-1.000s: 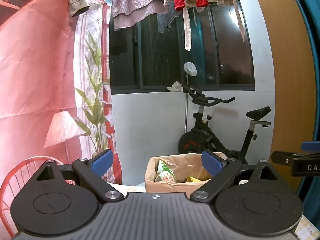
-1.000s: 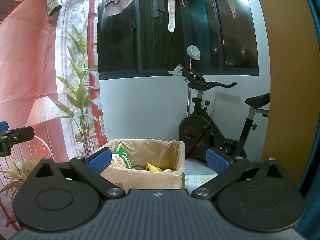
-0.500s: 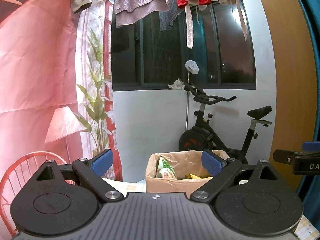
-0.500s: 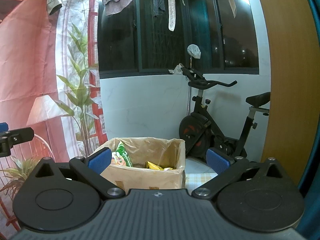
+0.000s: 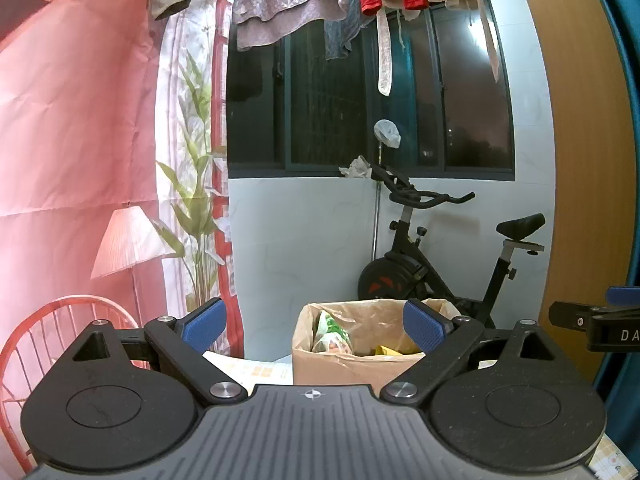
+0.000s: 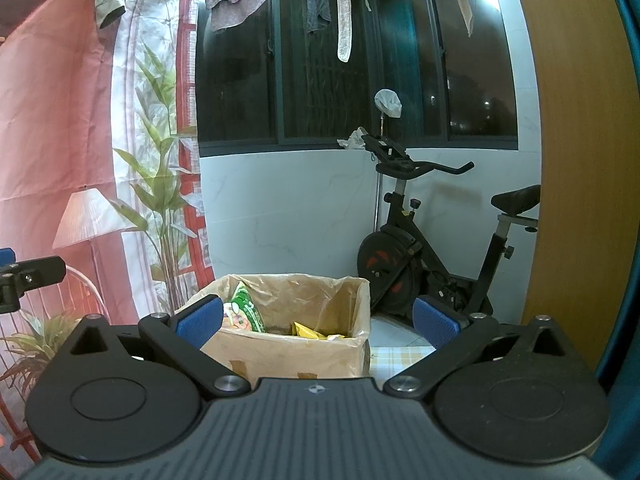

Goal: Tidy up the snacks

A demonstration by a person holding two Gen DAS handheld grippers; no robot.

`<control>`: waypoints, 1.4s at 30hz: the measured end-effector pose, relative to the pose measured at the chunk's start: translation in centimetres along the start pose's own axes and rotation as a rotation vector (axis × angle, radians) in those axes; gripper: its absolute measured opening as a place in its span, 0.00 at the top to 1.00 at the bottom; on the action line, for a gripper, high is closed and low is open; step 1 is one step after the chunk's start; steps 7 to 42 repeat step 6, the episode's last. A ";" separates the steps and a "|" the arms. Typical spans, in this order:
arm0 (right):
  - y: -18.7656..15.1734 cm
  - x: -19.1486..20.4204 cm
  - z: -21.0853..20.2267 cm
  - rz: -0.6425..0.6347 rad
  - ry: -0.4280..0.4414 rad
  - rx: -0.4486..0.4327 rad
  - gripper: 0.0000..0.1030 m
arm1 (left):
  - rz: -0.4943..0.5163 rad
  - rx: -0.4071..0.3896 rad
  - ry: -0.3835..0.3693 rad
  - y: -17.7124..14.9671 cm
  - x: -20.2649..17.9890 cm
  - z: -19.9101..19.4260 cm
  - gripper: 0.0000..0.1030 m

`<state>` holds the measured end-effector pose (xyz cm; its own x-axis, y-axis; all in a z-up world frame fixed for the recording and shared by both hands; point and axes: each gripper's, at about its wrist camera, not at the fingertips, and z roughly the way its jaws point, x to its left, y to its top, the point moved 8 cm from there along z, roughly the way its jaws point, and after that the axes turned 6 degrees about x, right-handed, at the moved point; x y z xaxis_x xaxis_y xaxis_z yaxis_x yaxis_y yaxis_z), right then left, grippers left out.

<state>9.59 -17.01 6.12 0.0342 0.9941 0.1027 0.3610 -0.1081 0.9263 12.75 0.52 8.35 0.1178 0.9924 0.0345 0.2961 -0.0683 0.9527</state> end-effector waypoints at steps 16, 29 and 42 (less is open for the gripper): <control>0.0 0.0 0.1 -0.002 0.000 0.003 0.00 | 0.004 -0.010 -0.004 -0.1 -0.1 -0.1 0.06; 0.0 0.0 0.1 -0.002 0.000 0.003 0.00 | 0.004 -0.010 -0.004 -0.1 -0.1 -0.1 0.06; 0.0 0.0 0.1 -0.002 0.000 0.003 0.00 | 0.004 -0.010 -0.004 -0.1 -0.1 -0.1 0.06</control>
